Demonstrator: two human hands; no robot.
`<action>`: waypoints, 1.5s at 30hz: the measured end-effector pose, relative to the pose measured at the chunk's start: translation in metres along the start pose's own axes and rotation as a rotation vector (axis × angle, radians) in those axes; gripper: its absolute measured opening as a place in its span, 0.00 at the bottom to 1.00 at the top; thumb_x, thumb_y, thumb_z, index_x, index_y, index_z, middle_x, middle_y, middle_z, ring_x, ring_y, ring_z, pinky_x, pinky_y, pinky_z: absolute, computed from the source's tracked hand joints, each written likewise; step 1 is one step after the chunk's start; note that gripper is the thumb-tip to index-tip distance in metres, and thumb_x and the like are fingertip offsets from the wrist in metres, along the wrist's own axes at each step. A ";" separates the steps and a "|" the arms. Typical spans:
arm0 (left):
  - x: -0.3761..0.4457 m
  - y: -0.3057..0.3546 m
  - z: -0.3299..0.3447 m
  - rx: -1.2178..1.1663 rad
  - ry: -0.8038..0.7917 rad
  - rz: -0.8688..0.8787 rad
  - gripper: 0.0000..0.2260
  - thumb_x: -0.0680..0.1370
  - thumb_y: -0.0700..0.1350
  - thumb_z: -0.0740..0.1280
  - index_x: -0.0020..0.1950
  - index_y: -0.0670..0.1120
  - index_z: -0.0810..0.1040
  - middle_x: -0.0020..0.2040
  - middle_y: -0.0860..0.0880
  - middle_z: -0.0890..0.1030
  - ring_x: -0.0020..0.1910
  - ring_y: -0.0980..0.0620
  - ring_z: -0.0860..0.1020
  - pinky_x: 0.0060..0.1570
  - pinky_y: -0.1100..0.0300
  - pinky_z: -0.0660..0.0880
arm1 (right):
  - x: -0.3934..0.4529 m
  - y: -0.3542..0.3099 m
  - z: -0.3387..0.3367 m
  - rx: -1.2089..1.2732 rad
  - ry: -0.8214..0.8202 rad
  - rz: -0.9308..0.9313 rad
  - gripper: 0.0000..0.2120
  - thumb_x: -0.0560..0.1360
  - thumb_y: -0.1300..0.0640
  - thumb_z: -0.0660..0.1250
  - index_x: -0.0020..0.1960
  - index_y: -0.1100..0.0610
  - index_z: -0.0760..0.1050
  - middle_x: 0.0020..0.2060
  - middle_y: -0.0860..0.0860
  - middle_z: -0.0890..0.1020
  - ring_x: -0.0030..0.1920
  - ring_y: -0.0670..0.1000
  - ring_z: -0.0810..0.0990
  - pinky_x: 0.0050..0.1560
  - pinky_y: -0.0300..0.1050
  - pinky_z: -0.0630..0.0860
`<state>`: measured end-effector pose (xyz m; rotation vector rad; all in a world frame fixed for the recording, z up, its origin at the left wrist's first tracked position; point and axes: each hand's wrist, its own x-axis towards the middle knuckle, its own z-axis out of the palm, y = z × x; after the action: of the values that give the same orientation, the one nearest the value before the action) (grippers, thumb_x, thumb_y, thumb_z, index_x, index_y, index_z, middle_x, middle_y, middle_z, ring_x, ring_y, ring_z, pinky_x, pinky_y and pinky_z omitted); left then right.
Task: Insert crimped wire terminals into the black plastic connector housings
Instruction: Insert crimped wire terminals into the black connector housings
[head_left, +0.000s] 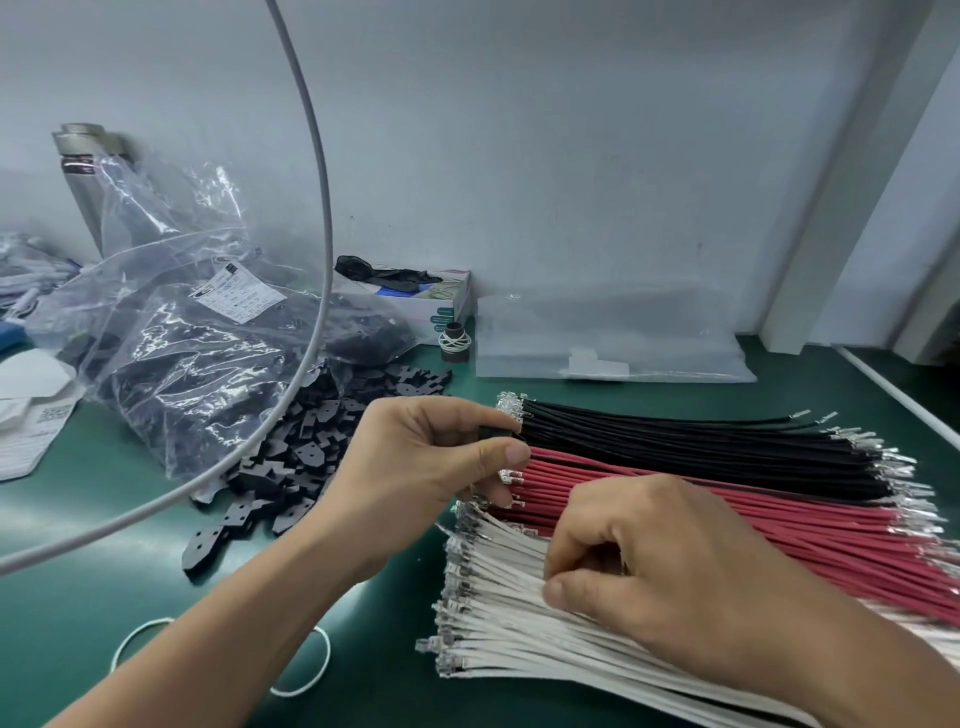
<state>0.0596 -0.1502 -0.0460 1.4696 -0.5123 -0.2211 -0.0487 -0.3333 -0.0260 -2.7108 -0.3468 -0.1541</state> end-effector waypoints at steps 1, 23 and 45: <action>-0.001 -0.001 0.001 -0.010 0.003 -0.002 0.08 0.68 0.38 0.79 0.47 0.41 0.88 0.38 0.40 0.87 0.30 0.47 0.84 0.32 0.65 0.78 | 0.000 0.001 0.000 -0.001 -0.002 -0.005 0.07 0.73 0.39 0.69 0.48 0.39 0.78 0.47 0.30 0.77 0.48 0.36 0.76 0.43 0.34 0.67; 0.003 0.003 -0.010 -0.117 -0.090 -0.072 0.13 0.65 0.42 0.79 0.48 0.44 0.88 0.36 0.39 0.86 0.32 0.49 0.85 0.33 0.64 0.79 | 0.001 -0.004 -0.006 -0.224 0.549 0.002 0.07 0.77 0.45 0.65 0.42 0.44 0.78 0.38 0.43 0.74 0.31 0.44 0.75 0.28 0.45 0.74; 0.003 0.007 -0.015 -0.247 -0.207 -0.086 0.10 0.71 0.37 0.76 0.52 0.43 0.88 0.45 0.37 0.87 0.38 0.46 0.86 0.39 0.59 0.83 | 0.000 0.006 -0.010 -0.406 0.740 -0.236 0.11 0.80 0.52 0.66 0.42 0.52 0.82 0.37 0.46 0.77 0.30 0.49 0.75 0.26 0.45 0.72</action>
<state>0.0673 -0.1376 -0.0389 1.2348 -0.5679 -0.4915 -0.0478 -0.3430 -0.0196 -2.7262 -0.4331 -1.3720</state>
